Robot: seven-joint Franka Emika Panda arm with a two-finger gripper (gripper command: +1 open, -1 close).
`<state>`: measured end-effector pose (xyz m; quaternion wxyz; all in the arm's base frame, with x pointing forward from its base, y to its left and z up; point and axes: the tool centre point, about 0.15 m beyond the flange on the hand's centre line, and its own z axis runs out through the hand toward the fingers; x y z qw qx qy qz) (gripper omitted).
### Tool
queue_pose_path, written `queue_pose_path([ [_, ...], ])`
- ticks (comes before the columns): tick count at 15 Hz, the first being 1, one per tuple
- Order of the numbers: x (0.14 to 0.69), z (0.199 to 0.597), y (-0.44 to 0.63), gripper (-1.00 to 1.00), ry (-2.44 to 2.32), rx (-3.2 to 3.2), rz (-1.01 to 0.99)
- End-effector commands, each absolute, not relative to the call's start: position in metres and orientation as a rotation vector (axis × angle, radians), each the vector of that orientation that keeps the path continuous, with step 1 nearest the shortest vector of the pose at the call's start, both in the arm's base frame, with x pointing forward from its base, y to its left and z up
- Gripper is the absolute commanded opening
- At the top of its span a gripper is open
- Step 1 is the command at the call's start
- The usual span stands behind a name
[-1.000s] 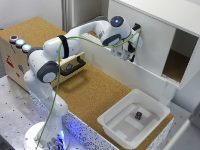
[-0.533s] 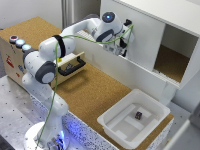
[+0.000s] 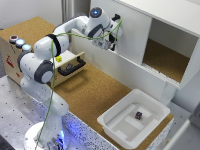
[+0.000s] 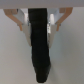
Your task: Grasp the door handle, then slide the door to the left
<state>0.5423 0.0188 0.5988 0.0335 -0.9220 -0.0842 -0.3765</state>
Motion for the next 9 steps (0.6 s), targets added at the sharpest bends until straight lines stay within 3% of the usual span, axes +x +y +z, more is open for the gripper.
queue_pose_path([
  [1,0.458,0.576,0.131,-1.0,-0.301,-2.864,-1.25],
  [9,0.442,0.581,0.174,-1.0,-0.373,-2.821,-1.261],
])
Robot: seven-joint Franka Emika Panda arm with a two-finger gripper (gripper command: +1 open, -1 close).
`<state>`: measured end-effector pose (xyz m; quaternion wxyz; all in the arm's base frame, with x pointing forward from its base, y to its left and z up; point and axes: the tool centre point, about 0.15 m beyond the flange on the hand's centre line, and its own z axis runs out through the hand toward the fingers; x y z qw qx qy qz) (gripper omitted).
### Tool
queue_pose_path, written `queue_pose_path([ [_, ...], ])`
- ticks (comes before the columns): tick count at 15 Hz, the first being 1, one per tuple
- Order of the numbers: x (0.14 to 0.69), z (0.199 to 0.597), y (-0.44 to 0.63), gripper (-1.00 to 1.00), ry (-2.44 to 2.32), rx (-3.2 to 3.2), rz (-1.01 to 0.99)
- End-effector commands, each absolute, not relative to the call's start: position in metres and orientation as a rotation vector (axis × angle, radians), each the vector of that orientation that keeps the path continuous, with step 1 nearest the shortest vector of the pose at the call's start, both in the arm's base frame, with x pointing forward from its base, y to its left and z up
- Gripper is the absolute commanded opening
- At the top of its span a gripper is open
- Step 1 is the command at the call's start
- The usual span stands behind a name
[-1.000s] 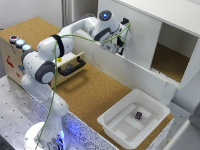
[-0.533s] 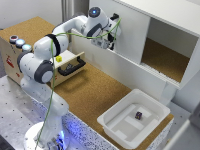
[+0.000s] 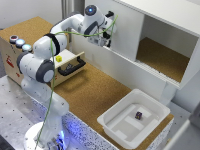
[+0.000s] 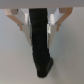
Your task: Grasp the door handle, then slide the door to the left
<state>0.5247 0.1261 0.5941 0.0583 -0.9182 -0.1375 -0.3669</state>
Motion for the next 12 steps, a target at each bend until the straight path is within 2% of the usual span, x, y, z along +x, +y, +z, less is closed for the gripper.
queue_pose_path([
  [1,0.438,0.583,0.179,-1.0,-0.39,-2.813,-1.264],
  [4,0.432,0.585,0.193,-1.0,-0.422,-2.797,-1.263],
  [5,0.428,0.586,0.197,1.0,-0.429,-2.811,-1.275],
  [7,0.416,0.588,0.196,1.0,-0.424,-2.82,-1.31],
  [12,0.393,0.569,0.172,1.0,-0.375,-2.876,-1.202],
])
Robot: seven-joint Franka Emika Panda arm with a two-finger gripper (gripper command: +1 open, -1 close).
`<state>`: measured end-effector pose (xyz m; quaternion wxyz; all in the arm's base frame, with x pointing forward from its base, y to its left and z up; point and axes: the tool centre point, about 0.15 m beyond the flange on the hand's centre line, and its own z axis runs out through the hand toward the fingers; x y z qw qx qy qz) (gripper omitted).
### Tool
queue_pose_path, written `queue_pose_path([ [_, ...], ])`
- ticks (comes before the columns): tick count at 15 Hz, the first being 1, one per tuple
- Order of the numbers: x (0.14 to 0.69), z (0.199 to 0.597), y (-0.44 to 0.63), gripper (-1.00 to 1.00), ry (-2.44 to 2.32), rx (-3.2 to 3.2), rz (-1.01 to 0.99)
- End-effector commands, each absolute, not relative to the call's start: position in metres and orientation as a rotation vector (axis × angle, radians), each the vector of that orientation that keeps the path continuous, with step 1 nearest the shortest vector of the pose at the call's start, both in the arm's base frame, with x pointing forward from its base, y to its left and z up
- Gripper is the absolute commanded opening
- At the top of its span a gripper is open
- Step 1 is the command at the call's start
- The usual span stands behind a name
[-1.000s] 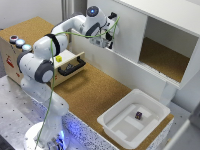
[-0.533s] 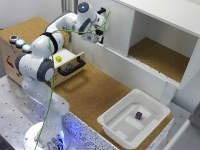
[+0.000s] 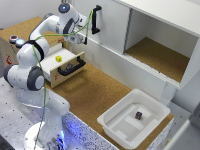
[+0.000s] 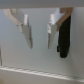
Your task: Grasp the door handle, then slide the door to the left
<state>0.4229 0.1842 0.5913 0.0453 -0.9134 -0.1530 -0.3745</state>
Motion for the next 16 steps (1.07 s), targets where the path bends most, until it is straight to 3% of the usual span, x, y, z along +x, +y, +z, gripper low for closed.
queue_pose_path([
  [1,0.391,0.563,0.165,1.0,-0.36,-2.898,-1.173],
  [16,0.357,0.478,-0.07,1.0,-0.047,-3.152,-0.783],
])
